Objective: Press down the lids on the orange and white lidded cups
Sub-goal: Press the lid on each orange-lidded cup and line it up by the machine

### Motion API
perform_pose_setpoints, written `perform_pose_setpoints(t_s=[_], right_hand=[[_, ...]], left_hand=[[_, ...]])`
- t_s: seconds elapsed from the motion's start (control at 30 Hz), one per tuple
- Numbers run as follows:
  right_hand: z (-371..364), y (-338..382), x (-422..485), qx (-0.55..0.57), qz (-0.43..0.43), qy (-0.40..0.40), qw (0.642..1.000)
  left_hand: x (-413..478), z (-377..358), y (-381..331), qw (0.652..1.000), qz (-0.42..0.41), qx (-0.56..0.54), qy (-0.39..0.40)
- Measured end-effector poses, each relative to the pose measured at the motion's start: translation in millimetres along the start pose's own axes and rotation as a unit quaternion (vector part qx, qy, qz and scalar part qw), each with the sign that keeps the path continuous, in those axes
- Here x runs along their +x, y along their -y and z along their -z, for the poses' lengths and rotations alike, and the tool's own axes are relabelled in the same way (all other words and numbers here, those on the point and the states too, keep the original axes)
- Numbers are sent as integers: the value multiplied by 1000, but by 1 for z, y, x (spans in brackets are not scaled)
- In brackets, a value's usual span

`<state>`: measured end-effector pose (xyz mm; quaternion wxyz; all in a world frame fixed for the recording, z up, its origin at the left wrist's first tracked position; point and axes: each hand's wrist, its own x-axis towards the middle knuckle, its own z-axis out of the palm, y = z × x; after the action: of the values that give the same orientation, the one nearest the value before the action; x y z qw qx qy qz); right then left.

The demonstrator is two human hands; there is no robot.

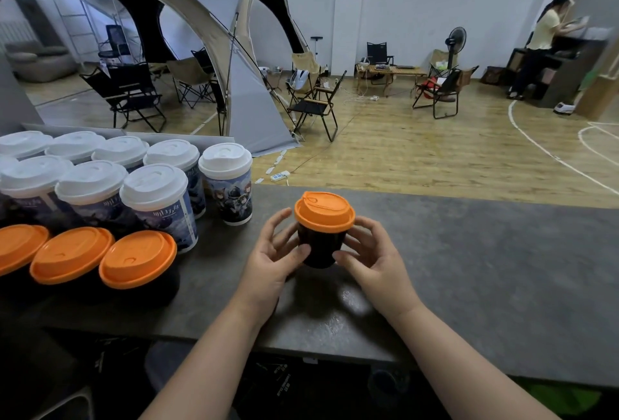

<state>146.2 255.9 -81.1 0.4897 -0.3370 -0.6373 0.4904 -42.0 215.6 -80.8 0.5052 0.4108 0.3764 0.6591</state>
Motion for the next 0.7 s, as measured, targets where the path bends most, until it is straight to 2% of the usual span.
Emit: perform_pose_setpoints(t_s=[0.17, 0.27, 0.43, 0.6, 0.7], right_hand=[[1, -1, 4, -83, 16, -14, 996], [2, 0, 3, -98, 24, -38, 994], [4, 1, 4, -81, 24, -54, 995], [20, 11, 2, -75, 16, -18, 997], [57, 19, -2, -78, 24, -10, 997]], left_hand=[[2, 2, 1, 996, -27, 76, -23], [0, 2, 0, 997, -15, 76, -29], [-4, -9, -6, 995, -22, 95, -29], [-2, -34, -2, 990, -37, 109, -75], [0, -68, 5, 989, -26, 139, -46]])
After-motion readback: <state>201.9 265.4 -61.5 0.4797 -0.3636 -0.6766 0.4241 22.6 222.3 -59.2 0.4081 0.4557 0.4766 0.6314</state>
